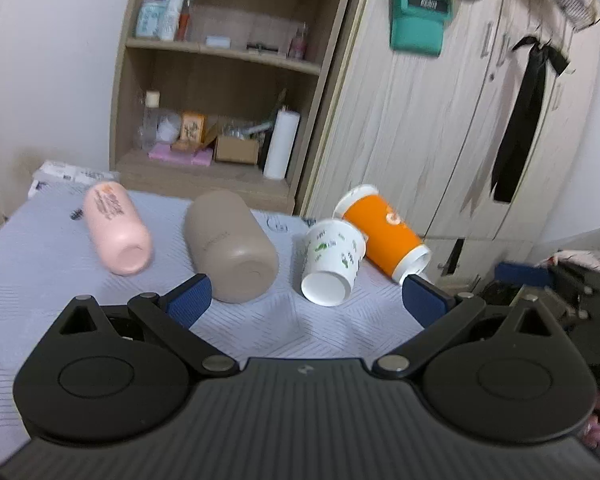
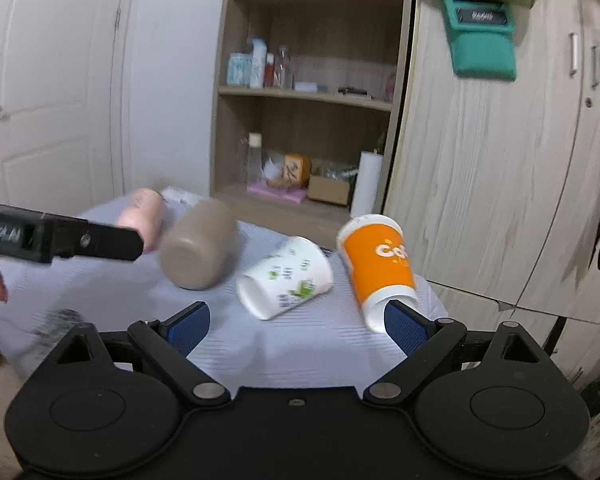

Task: Flip cup upright
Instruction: 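Reach the right gripper to the orange cup's base and grasp it, then lift the orange cup with the right gripper while the left gripper grasps its body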

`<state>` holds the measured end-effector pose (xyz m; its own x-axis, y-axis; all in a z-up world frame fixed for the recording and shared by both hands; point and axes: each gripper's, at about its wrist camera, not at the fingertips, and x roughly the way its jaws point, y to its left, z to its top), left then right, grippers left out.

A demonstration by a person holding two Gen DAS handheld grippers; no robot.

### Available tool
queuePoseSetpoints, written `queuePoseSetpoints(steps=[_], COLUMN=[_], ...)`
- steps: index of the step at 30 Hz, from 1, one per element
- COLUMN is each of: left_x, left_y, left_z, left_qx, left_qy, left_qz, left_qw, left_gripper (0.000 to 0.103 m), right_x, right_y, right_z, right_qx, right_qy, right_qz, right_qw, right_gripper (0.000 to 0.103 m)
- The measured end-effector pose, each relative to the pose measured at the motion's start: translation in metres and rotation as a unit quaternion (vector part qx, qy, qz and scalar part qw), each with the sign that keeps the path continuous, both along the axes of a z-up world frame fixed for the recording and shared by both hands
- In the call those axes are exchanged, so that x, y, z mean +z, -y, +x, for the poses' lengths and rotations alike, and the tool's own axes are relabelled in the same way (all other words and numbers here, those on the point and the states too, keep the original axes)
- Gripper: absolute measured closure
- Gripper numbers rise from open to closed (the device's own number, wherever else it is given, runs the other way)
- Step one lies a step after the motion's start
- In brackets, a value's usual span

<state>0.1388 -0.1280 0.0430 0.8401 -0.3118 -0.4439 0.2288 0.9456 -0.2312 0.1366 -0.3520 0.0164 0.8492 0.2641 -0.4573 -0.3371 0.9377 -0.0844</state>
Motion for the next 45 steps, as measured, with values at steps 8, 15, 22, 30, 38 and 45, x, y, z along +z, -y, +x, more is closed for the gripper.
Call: queuePoseSetpoints(steps=[8,15,22,30,38,45], left_x=[-0.023,-0.027,-0.029,-0.030,-0.031,-0.028], left_y=[0.028,0.027,0.025,0.029,0.036,0.028], left_z=[0.050,0.074,0.088,0.084,0.066,0.044], left_qx=[-0.002,-0.002,-0.014,-0.035,-0.073,-0.107], left_qy=[-0.044,-0.058,-0.072,-0.082,-0.077,-0.083], left_qz=[0.010,-0.007,-0.025,-0.038,-0.044,-0.060], left_qw=[0.9990,0.9983,0.9970,0.9953,0.9934,0.9889], left_gripper=[0.002,0.002,0.002,0.002,0.002,0.002], right_x=[-0.025,-0.048,-0.051,-0.047,-0.038,-0.032], right_y=[0.014,0.017,0.023,0.035,0.046,0.036], right_z=[0.100,0.156,0.164,0.126,0.077,0.035], right_qx=[-0.010,-0.025,-0.040,-0.090,-0.110,-0.102], right_qy=[-0.054,-0.087,-0.120,-0.124,-0.167,-0.189], right_qz=[-0.051,-0.081,-0.055,-0.031,0.020,0.046], right_qw=[0.997,0.993,0.990,0.988,0.980,0.976], right_gripper=[0.014,0.014,0.033,0.033,0.033,0.033])
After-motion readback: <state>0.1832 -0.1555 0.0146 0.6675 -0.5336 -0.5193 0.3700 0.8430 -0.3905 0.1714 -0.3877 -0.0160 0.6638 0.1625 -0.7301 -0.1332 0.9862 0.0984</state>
